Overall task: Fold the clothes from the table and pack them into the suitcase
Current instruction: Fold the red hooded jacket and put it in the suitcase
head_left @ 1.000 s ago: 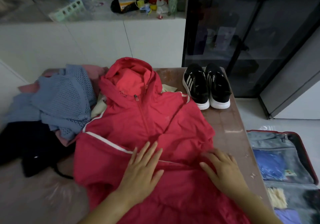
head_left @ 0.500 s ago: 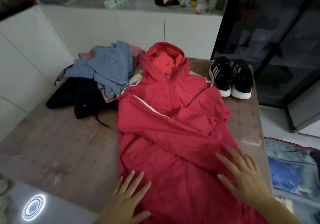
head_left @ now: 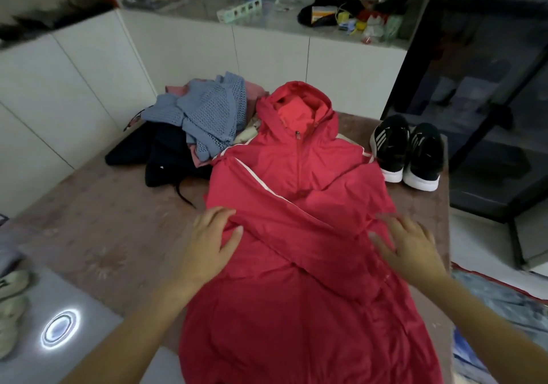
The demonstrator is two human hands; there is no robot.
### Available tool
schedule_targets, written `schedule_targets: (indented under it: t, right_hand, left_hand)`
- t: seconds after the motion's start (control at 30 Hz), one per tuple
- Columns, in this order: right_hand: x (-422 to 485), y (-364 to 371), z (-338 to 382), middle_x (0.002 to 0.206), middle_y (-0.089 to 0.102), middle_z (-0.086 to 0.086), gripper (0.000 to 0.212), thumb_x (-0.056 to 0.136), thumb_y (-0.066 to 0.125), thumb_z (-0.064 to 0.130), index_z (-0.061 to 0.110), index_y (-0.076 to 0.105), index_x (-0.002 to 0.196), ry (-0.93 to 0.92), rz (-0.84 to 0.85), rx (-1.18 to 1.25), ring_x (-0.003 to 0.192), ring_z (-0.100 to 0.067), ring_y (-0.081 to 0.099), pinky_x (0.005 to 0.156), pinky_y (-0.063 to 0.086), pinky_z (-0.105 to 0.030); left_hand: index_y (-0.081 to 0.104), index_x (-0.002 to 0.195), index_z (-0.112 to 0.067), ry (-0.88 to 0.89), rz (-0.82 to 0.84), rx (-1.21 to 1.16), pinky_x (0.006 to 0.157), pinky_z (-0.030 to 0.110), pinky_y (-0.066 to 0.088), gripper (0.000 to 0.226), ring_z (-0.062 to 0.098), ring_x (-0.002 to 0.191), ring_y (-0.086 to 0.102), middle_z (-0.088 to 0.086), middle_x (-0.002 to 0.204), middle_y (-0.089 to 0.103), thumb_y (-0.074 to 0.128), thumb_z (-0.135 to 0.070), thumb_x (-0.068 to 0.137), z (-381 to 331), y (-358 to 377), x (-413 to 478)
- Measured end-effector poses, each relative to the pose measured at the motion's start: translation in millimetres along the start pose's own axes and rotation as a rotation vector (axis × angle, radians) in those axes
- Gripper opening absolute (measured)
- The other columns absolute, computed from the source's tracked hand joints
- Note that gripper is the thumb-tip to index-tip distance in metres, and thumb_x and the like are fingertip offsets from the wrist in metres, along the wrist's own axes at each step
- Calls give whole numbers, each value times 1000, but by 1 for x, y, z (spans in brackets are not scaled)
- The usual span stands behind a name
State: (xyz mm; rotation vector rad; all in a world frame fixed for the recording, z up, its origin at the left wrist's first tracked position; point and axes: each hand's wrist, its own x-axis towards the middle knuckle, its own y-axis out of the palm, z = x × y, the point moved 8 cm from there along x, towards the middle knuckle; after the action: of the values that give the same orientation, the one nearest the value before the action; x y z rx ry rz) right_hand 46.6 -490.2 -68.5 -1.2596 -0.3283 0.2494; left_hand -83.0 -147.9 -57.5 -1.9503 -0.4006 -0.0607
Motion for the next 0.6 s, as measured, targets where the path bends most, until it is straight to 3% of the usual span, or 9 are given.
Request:
schedule_targets:
  t: [0.17,0.3,0.37,0.47,0.6]
  right_hand:
    - [108,-24,10,127,55,-7,76,76,26,72,23,55,126,69,-17,143,118,-29,51,104,35,-52]
    - [199,-28,4,122,57,-5,48,89,46,56,25,55,125,162,19,193,112,-27,56,102,39,-49]
    - [243,-22,-5,122,61,-6,47,90,46,53,23,56,125,233,35,247,112,-28,57,98,43,-47]
    - [297,-9,-12,116,65,-13,40,95,45,41,13,60,119,348,35,428,108,-33,59,93,47,-41]
    - [348,20,-14,107,64,-17,29,98,45,26,7,61,112,496,38,648,100,-34,60,87,47,-38]
  left_hand:
    - [54,126,-9,-82,2,-82,102,37,40,57,27,116,51,11,122,56,46,-51,88,5,-19,113]
    - [50,126,-4,-306,28,-307,95,31,38,43,25,114,53,12,122,55,57,-31,93,27,-15,207]
    - [52,112,-11,-372,61,-328,88,31,40,29,24,103,56,9,106,55,56,-32,93,38,3,251]
    - [54,123,-2,-462,103,-427,91,39,50,47,30,105,61,11,108,62,56,-38,92,55,36,315]
    - [54,120,-1,-670,178,-717,71,37,55,49,32,102,61,14,119,59,49,-43,94,68,85,372]
